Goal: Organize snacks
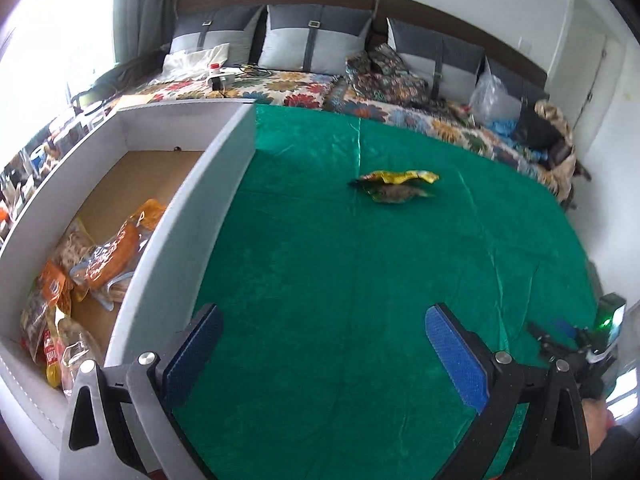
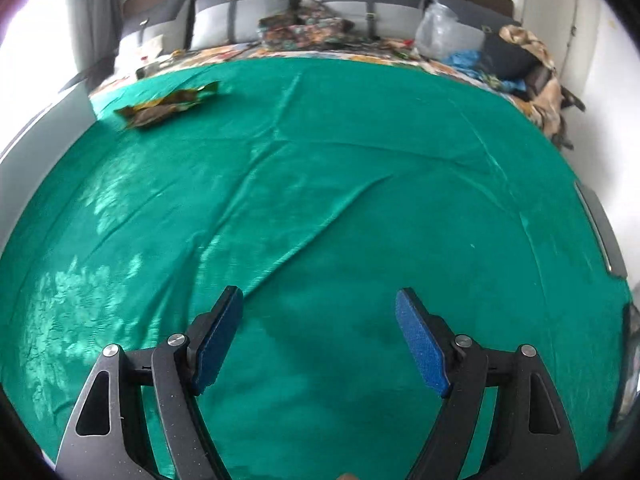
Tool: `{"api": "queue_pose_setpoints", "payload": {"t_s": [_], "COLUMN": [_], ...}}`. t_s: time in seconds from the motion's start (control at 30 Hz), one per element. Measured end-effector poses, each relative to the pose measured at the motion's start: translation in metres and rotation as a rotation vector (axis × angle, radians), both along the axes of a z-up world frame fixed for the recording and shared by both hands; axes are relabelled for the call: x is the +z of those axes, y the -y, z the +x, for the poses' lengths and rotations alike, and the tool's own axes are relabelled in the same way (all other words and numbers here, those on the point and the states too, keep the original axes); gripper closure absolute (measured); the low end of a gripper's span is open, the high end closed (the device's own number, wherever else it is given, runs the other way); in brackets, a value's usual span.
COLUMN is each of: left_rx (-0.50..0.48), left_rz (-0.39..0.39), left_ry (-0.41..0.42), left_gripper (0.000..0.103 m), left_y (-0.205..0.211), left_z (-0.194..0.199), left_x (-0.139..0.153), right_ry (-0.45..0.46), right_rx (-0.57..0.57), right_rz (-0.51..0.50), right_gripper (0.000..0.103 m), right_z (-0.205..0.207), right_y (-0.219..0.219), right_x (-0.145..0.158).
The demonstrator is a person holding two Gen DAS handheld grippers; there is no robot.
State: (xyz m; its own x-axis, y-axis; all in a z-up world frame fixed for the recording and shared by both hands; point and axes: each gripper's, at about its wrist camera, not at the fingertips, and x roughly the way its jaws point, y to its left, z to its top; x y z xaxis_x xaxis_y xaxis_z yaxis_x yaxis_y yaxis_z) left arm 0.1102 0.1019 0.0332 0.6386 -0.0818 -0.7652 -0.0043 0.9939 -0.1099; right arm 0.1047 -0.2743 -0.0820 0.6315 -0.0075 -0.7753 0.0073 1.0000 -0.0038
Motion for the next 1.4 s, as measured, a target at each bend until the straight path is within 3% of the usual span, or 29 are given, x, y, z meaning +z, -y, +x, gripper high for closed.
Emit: {"api": "queue_pose_setpoints", "payload": {"t_s": [0.27,0.57,0.7,0.87,1.03,1.2,1.4], "left_rx": [-0.024,-0.089,-0.156,-0.210,-0.233,-0.339,-0.405], "left_rz": [0.038,0.007,0.052,0.095,0.139,0.156,0.250], "left_ry": [-0.027,-0.170,-0.177,-0.151,-0.097,-0.124,-0.110], "left_gripper": [0.003,0.003,0.003,0.003,0.003,0.004,0.005], "left_y": [0.016,0.037,0.050,0.055,0.061,0.082,0.108], "left_z": [0.014,0.028,0.043,0.099,0.180,0.252,0.306], "left_x": [-0.016,-0.081,-0.091,-0.079,-0.058,-0.056,-0.060], "right_ry": [0.001,-0.012,-0.014,-0.013,-0.013,-0.013,-0.013], "right_rx": [-0.054,-0.081,-0.086,-0.086,-0.086,-0.085,-0.085], "right_rz": [0.033,0.016,0.015,0.016,0.016,0.018,0.019], "right_gripper": [0.022,0.017,0.016,0.016,0.016,0.016,0.016], "right_z": [-0.005,0.000,-0.001,-0.001,-0.001,-0.001,-0.001], "right_y": [0.013,0.010,0.011,0.011,0.011,0.012,0.012], "right_x": [-0.006,-0.007,-0.008,-0.008,-0.008,-0.008,-0.008]}}
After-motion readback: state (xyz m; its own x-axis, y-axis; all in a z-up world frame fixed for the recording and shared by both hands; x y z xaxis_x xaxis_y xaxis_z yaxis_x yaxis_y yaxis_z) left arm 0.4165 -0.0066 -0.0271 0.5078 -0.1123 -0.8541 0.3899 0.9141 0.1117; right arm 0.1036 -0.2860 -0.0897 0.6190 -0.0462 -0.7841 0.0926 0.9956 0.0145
